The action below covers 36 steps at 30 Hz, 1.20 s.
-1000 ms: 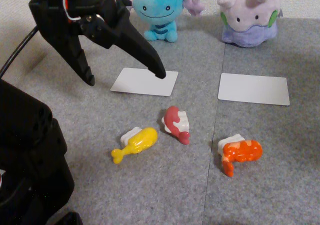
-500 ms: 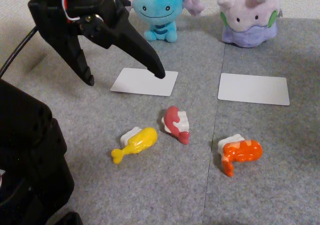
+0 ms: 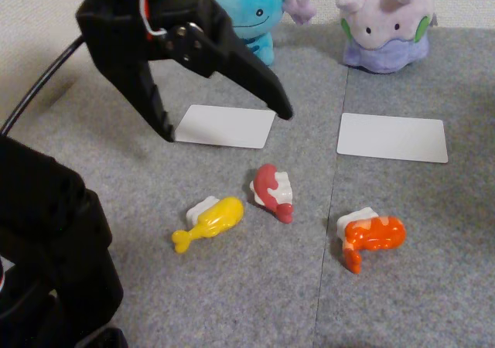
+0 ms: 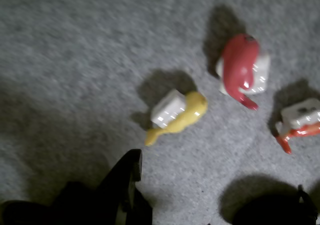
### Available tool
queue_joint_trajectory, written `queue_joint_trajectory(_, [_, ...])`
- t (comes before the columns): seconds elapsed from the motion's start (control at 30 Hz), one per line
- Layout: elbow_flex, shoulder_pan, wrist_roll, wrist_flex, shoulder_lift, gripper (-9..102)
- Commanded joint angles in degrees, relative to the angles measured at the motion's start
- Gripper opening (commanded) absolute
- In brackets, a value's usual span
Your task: Wooper wants to eat egg sudhi, and Goomy wants to eat shrimp sushi
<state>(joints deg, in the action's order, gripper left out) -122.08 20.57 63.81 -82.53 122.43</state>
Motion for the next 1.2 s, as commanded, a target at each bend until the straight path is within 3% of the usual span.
queue_joint_trajectory(0.0, [0.1,1.8,-1.3,-0.4,0.4,46])
queue_joint_trajectory(0.43, [-15.6,-0.3,2.4,13.7,0.4,46])
queue_joint_trajectory(0.83, [-16.0,-0.4,6.2,17.1,0.2,46])
queue_joint_trajectory(1.17, [-16.1,-2.5,4.1,22.3,-16.6,46])
